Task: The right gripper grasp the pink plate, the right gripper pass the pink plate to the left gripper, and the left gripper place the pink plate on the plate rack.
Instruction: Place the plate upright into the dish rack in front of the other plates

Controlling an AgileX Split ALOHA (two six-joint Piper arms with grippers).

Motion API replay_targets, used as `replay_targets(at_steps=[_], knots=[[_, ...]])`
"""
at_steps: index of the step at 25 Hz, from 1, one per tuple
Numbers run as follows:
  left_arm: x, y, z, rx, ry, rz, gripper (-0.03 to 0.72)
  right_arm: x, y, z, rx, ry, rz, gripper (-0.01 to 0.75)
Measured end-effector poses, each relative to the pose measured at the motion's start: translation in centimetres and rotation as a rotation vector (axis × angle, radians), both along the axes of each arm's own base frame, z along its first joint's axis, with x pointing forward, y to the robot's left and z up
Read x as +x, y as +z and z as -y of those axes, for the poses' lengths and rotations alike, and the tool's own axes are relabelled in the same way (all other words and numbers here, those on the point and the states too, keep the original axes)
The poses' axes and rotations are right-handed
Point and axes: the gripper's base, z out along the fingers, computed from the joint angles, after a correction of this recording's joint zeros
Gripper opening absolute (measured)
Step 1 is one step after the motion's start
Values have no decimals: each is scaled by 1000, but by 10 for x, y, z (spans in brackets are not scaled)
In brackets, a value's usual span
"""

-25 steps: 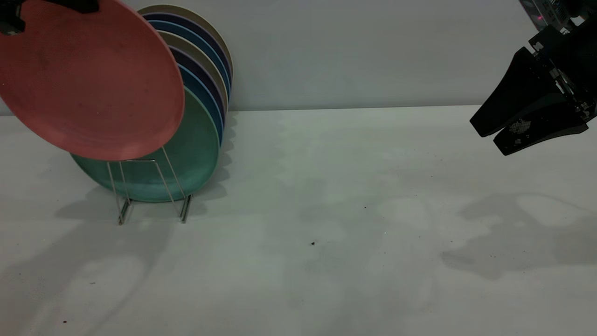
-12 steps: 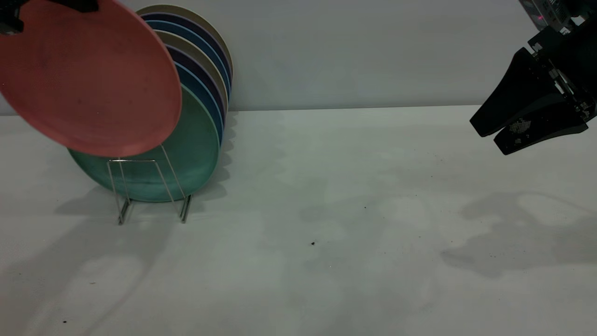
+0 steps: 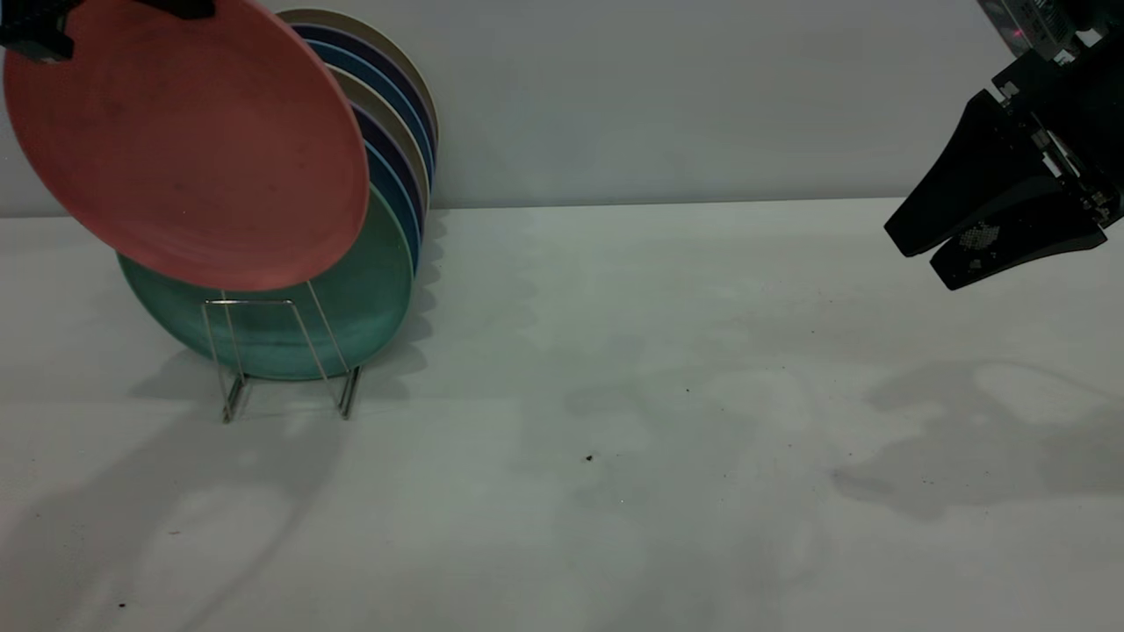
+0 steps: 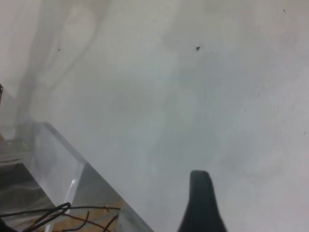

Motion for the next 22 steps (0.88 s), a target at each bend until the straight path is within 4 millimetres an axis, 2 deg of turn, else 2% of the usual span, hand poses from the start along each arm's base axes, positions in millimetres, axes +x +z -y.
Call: replay_targets(at_steps=[7, 15, 22], knots=[[8, -19, 1, 7, 2, -46, 54, 0, 0, 0, 0, 0, 0, 591], [11, -20, 1, 8, 13, -23, 54, 0, 0, 0, -4, 3, 0, 591], [12, -33, 2, 12, 5, -78, 54, -1, -1, 1, -16, 13, -1, 591]])
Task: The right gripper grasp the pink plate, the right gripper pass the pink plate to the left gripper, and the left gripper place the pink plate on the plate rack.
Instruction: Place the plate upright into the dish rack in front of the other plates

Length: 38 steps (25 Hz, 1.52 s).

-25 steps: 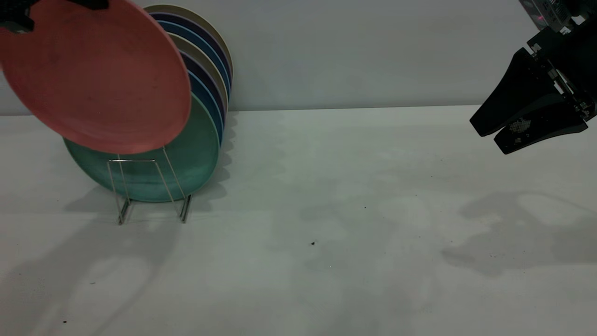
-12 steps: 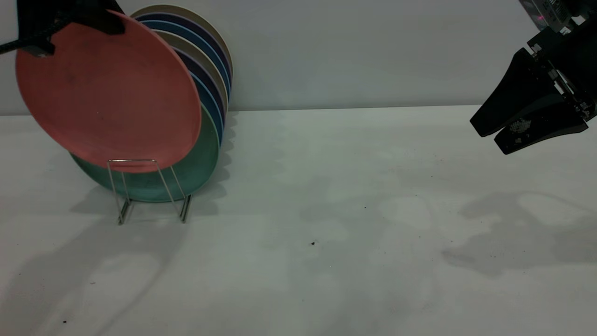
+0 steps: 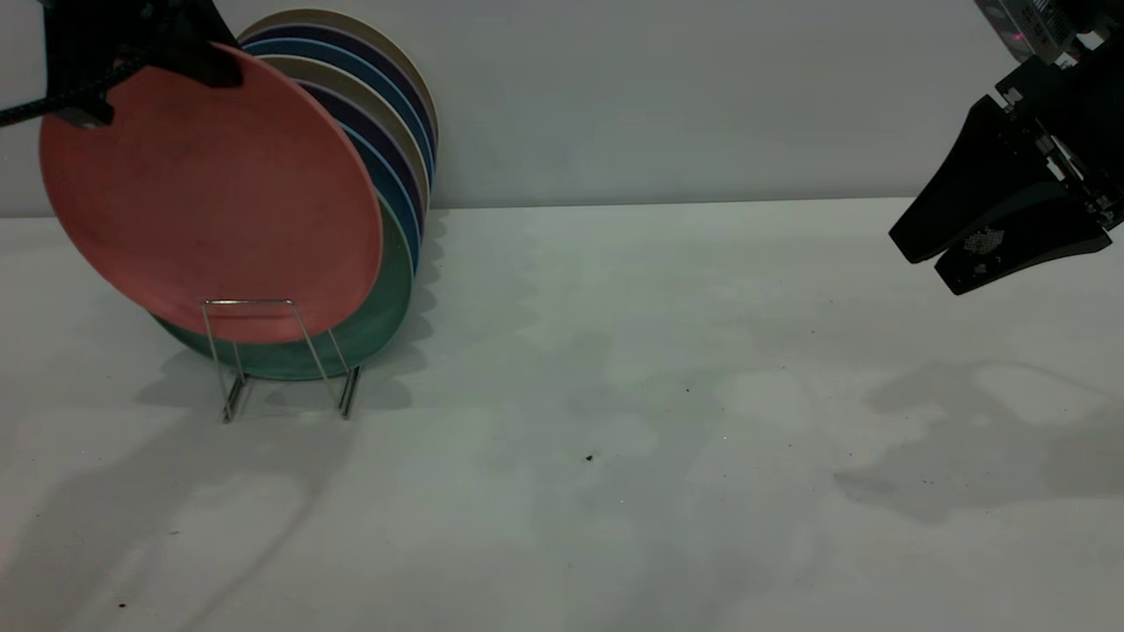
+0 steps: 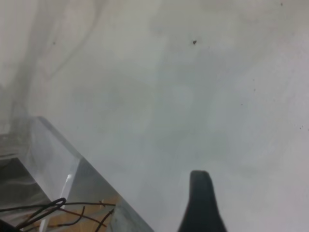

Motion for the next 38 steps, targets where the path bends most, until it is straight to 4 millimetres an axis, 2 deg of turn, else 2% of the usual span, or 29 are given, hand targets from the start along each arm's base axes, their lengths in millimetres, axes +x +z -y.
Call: replay_targets(at_steps=[10, 17, 20, 26, 28, 33, 38], knots=[[5, -17, 0, 6, 3, -37, 54, 0, 0, 0, -4, 3, -1, 591], [6, -18, 0, -8, 23, -46, 63, -1, -1, 1, -14, 10, -3, 591], [5, -18, 1, -35, 56, -65, 101, -1, -1, 1, -20, 10, -6, 591], [3, -19, 1, -97, 134, -110, 293, -1, -1, 2, -24, 4, -4, 591], [4, -19, 1, -109, 152, -112, 328, -1, -1, 2, -24, 1, -7, 591], [4, -19, 1, -117, 163, -113, 341, -1, -2, 2, -24, -1, -10, 591], [2, -7, 0, -124, 165, -74, 343, 0, -2, 2, -27, -8, -8, 591]])
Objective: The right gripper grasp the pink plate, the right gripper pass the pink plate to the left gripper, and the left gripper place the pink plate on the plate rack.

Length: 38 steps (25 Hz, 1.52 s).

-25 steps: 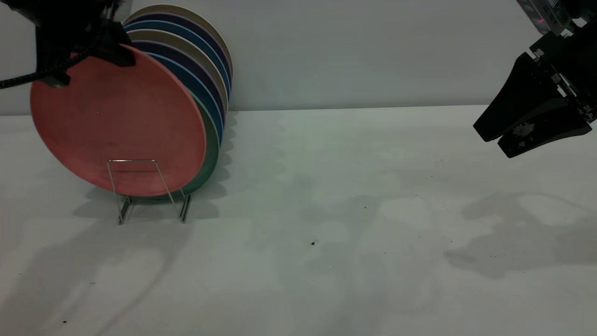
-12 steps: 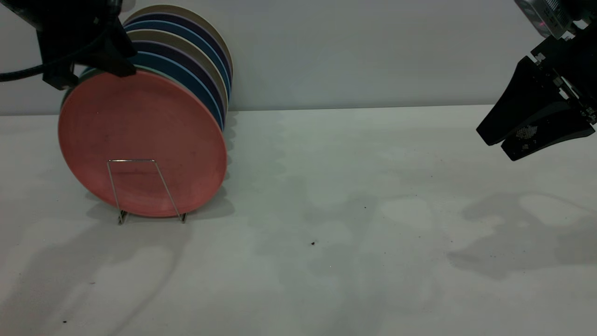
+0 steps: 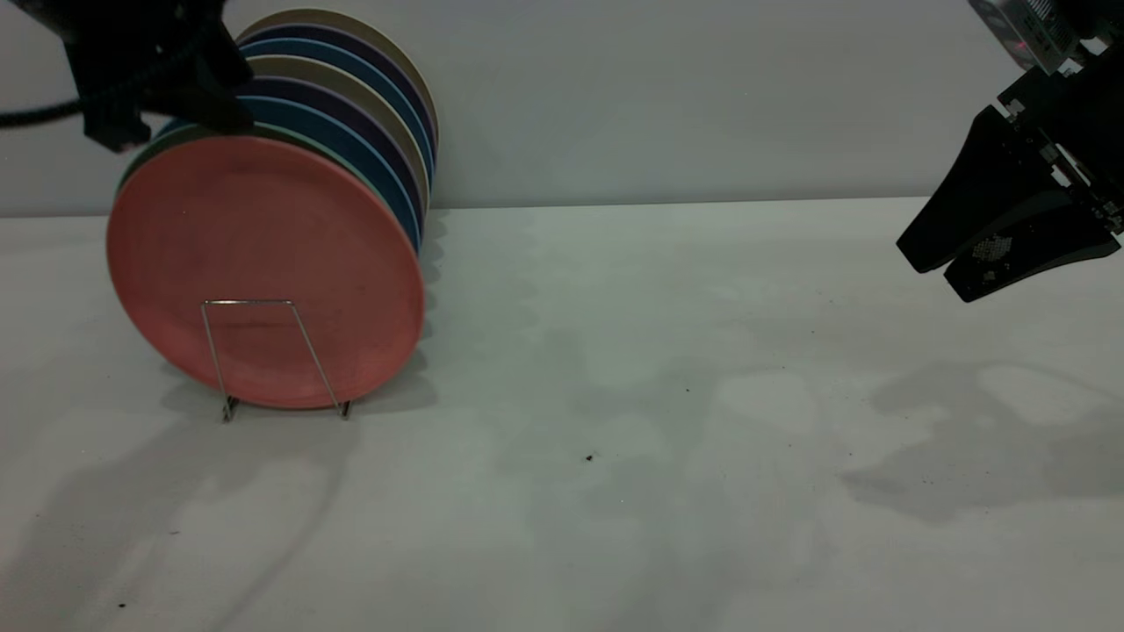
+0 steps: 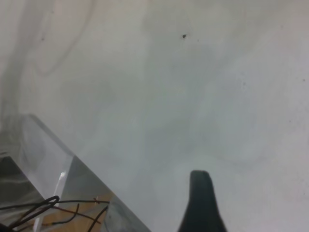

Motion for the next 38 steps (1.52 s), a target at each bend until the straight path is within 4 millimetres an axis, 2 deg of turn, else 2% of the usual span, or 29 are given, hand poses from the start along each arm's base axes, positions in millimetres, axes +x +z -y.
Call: replay_targets(at_steps=[4, 9, 12, 14, 16, 19, 21, 23, 26, 28, 32, 36, 38], knots=[[-5, 18, -5, -9, 15, 43, 343, 0, 0, 0, -3, -5, 2, 591], [-10, 35, -18, -53, 94, 71, 343, 1, 0, 0, -4, -6, 3, 591], [-15, 49, -18, -121, 162, 86, 343, 1, 0, 0, -4, -6, 2, 591], [-20, 61, -17, -261, 291, 73, 343, 1, 0, 0, -4, -13, -3, 591], [-27, 75, -21, -478, 502, 26, 343, 1, 0, 0, -2, -28, -16, 591], [-43, 87, -38, -714, 825, -129, 333, -1, -2, 2, -20, -48, -51, 591], [-59, 84, -51, -693, 990, -279, 323, -3, -4, 4, -55, -65, -93, 591], [-76, 76, -64, -577, 1135, -413, 317, -5, -6, 9, -124, -84, -148, 590], [-96, 68, -75, -378, 1278, -546, 313, -6, -4, 15, -286, -88, -233, 574], [-103, 69, -77, -332, 1324, -584, 311, -8, 0, 15, -408, -79, -290, 561], [-115, 71, -76, -320, 1352, -609, 311, -17, 21, 11, -572, -91, -306, 549], [-143, 63, -76, -337, 1366, -587, 311, -29, 66, 7, -575, -157, -202, 550], [-163, 56, -75, -350, 1362, -570, 311, -43, 94, 7, -562, -189, -133, 548]])
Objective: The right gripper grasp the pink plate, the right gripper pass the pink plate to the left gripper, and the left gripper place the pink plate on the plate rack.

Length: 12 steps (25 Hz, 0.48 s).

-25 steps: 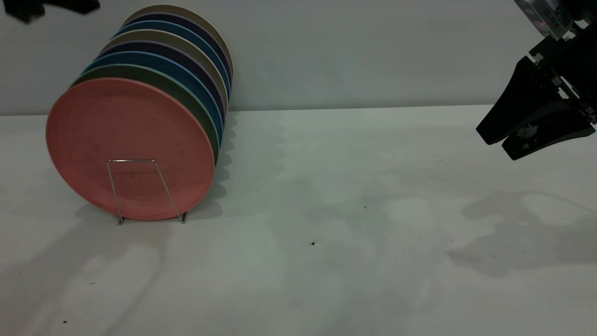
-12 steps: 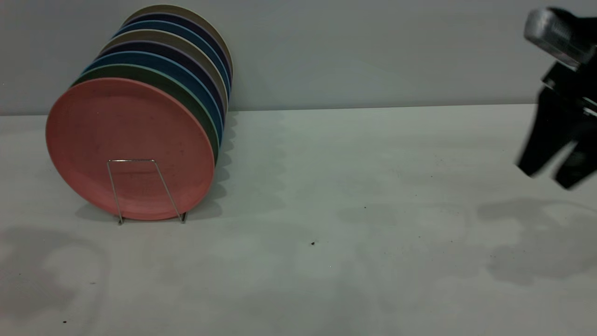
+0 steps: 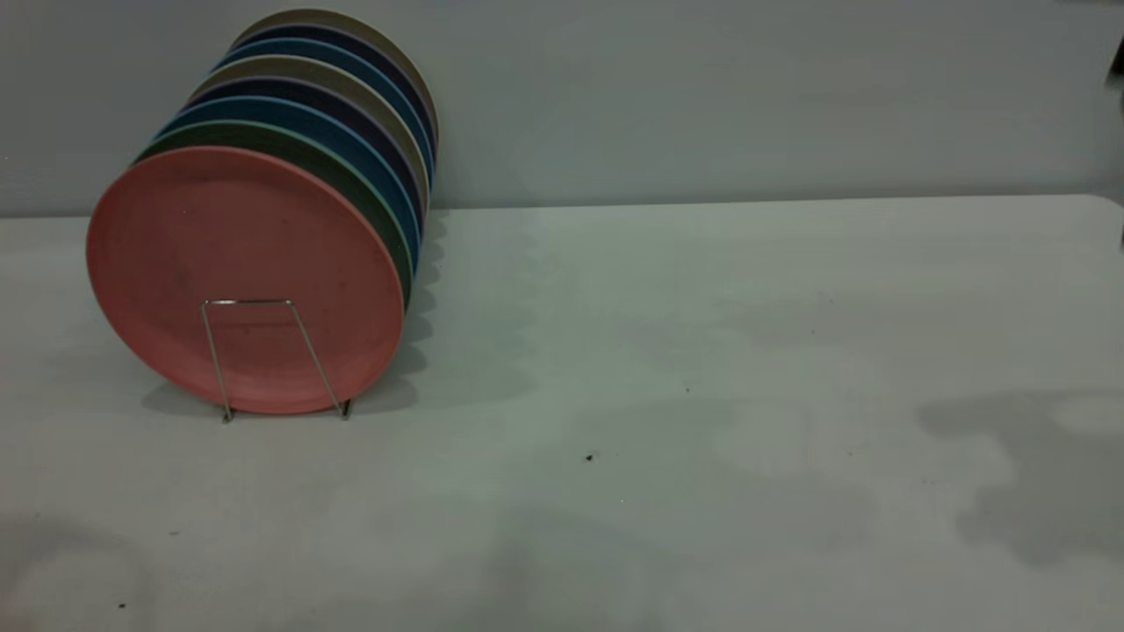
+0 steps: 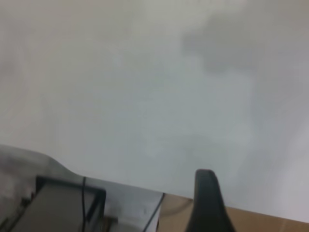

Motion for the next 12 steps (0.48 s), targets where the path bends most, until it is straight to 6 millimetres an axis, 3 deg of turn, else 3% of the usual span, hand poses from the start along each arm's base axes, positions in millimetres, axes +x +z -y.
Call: replay_targets(at_steps=[2, 6, 12], knots=[[-21, -2, 1, 1, 0, 45, 311, -21, 22, 1, 5, -4, 62, 548], [-59, -1, 5, -25, 6, 133, 319, -80, 56, 2, 16, -8, 171, 548], [-100, 9, 12, -68, -9, 268, 441, -169, 83, 7, 12, 8, 365, 548]])
